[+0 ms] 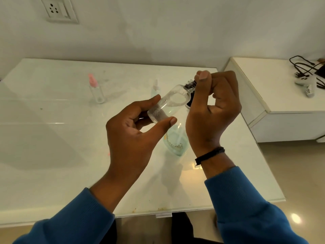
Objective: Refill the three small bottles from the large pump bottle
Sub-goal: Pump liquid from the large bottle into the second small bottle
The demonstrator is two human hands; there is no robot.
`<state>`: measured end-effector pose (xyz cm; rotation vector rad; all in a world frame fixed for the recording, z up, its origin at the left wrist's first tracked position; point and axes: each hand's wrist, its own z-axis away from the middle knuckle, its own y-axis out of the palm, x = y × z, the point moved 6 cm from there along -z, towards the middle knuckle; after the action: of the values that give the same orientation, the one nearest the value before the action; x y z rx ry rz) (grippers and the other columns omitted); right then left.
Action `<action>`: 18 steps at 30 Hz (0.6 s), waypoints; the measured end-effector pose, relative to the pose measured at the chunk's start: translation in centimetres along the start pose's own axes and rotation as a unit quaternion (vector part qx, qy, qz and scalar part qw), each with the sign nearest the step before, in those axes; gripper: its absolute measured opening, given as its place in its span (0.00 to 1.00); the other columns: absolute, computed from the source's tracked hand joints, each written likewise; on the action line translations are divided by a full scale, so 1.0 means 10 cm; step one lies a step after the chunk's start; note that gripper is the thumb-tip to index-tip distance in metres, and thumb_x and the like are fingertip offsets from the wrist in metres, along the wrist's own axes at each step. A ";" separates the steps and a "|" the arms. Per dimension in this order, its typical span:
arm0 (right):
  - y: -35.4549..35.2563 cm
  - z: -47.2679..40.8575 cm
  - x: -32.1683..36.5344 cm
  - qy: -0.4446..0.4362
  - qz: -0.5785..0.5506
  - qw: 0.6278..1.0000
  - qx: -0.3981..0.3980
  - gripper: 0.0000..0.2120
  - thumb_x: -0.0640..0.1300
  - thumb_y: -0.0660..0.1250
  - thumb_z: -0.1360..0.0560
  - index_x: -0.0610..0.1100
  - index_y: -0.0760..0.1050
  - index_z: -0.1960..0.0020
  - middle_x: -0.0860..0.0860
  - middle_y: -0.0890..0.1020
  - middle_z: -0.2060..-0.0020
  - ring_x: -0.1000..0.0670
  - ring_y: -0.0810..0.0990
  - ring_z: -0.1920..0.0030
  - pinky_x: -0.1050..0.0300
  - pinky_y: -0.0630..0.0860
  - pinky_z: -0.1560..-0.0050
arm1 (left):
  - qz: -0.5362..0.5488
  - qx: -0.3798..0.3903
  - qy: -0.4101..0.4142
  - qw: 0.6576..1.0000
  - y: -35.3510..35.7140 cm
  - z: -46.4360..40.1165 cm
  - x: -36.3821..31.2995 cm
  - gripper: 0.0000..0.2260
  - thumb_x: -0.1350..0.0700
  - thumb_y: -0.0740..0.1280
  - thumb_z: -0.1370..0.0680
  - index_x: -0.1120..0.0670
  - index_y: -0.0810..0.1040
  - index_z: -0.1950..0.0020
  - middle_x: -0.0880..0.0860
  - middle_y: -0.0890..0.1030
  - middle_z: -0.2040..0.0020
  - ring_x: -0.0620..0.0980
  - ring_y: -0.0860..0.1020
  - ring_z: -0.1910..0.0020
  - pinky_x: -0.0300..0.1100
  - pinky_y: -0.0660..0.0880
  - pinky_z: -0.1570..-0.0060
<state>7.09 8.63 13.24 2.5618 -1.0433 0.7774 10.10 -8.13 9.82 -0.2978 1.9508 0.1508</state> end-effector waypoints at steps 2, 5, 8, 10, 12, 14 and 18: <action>0.00 0.01 -0.01 -0.002 -0.001 1.000 0.001 0.14 0.35 0.65 0.20 0.36 0.76 0.65 0.52 0.74 0.65 0.43 0.74 0.64 0.39 0.73 0.63 | -0.001 0.002 -0.003 1.000 0.00 0.00 0.01 0.21 0.56 0.80 0.31 0.55 0.82 0.40 0.44 0.84 0.47 0.42 0.84 0.49 0.33 0.80 0.50; 0.00 -0.03 -0.01 -0.001 0.017 1.000 0.005 0.15 0.37 0.65 0.20 0.35 0.75 0.66 0.50 0.75 0.67 0.45 0.72 0.65 0.41 0.71 0.62 | 0.007 0.001 -0.006 1.000 0.01 0.01 0.00 0.21 0.57 0.80 0.31 0.54 0.83 0.40 0.44 0.85 0.47 0.42 0.84 0.49 0.34 0.81 0.50; 0.01 -0.04 0.00 0.002 0.022 1.000 0.003 0.16 0.37 0.65 0.20 0.34 0.75 0.66 0.48 0.75 0.68 0.44 0.72 0.65 0.40 0.71 0.62 | 0.006 0.000 -0.005 1.000 0.00 0.00 -0.01 0.20 0.57 0.80 0.31 0.53 0.82 0.40 0.44 0.84 0.47 0.42 0.84 0.49 0.33 0.80 0.50; 0.00 0.01 0.00 0.000 0.007 1.000 -0.002 0.14 0.36 0.66 0.20 0.36 0.76 0.65 0.51 0.75 0.65 0.45 0.73 0.64 0.40 0.72 0.63 | 0.002 0.001 0.000 1.000 -0.01 0.00 -0.01 0.20 0.57 0.80 0.31 0.54 0.82 0.40 0.44 0.84 0.48 0.42 0.84 0.49 0.33 0.80 0.50; 0.00 0.04 -0.02 0.000 0.002 1.000 -0.001 0.13 0.35 0.66 0.20 0.36 0.77 0.64 0.52 0.75 0.64 0.46 0.74 0.64 0.40 0.73 0.63 | 0.001 0.003 -0.002 1.000 0.00 0.00 -0.01 0.20 0.55 0.80 0.31 0.54 0.82 0.40 0.42 0.84 0.48 0.41 0.84 0.49 0.33 0.80 0.50; 0.00 0.01 -0.03 0.001 0.004 1.000 0.002 0.14 0.36 0.66 0.20 0.36 0.76 0.64 0.52 0.75 0.64 0.45 0.74 0.64 0.40 0.73 0.63 | 0.007 0.003 -0.007 1.000 0.01 0.01 -0.01 0.20 0.56 0.80 0.31 0.53 0.82 0.41 0.42 0.84 0.48 0.41 0.84 0.49 0.33 0.80 0.50; 0.02 -0.03 0.00 0.007 0.008 1.000 0.003 0.16 0.37 0.65 0.20 0.34 0.75 0.66 0.49 0.75 0.67 0.46 0.73 0.65 0.42 0.72 0.63 | 0.000 0.000 -0.004 1.000 0.00 0.01 0.00 0.20 0.56 0.80 0.31 0.53 0.82 0.40 0.45 0.84 0.47 0.42 0.84 0.48 0.32 0.80 0.50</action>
<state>6.82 8.66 13.51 2.5521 -1.0600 0.8015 10.16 -8.13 9.83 -0.2965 1.9432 0.1532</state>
